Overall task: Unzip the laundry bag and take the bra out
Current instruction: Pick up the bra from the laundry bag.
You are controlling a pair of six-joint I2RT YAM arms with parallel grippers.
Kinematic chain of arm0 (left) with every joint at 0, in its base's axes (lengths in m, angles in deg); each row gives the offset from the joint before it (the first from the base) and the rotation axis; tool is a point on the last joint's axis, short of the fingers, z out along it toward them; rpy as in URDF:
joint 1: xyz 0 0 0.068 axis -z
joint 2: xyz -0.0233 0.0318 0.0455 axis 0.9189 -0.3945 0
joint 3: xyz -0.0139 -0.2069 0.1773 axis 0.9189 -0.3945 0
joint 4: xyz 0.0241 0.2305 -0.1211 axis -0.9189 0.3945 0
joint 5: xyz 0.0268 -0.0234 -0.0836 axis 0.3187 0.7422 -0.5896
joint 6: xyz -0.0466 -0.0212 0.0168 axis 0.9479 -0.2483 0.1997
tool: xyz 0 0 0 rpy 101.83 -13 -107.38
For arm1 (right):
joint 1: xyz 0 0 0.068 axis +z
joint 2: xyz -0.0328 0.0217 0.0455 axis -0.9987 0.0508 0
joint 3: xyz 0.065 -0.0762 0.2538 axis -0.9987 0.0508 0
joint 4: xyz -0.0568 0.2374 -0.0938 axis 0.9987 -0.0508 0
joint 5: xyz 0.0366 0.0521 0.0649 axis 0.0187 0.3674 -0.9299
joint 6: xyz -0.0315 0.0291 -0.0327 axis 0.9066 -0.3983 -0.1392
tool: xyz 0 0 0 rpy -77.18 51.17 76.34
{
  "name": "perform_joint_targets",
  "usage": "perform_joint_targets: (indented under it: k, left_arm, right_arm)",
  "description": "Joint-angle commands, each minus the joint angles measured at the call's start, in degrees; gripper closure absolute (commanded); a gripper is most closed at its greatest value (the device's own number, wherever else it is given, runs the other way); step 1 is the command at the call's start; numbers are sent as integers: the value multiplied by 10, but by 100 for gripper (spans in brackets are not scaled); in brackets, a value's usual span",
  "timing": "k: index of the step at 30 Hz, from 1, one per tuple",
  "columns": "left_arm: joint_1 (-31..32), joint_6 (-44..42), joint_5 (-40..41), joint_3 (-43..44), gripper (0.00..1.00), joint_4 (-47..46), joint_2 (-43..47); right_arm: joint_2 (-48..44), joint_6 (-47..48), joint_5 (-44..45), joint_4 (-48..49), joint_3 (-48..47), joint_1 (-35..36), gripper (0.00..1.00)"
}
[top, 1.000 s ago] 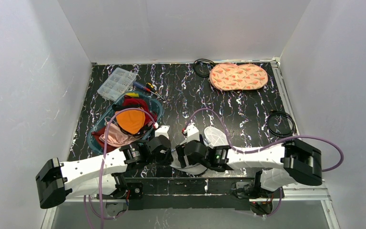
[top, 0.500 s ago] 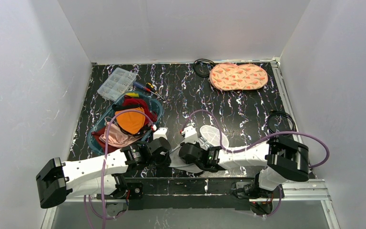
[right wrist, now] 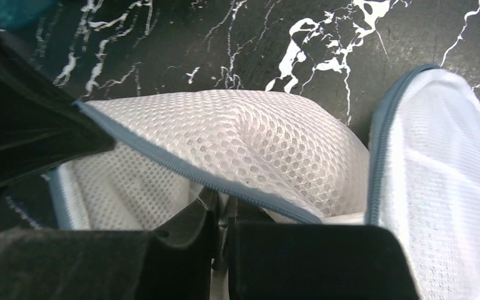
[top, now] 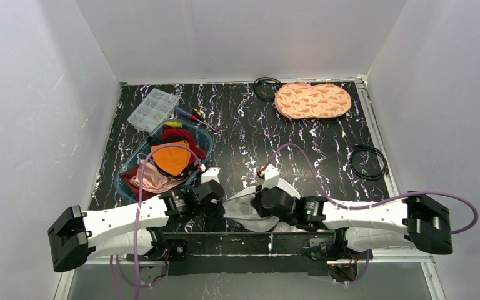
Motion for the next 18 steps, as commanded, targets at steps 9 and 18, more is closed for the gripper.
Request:
perform_joint_targets:
  k: [9, 18]
  left_arm:
    - [3, -14, -6, 8, 100, -11, -12]
    - [4, -10, -9, 3, 100, -14, -6]
  right_arm:
    - [-67, -19, -46, 87, 47, 1, 63]
    - [9, 4, -49, 22, -18, 1, 24]
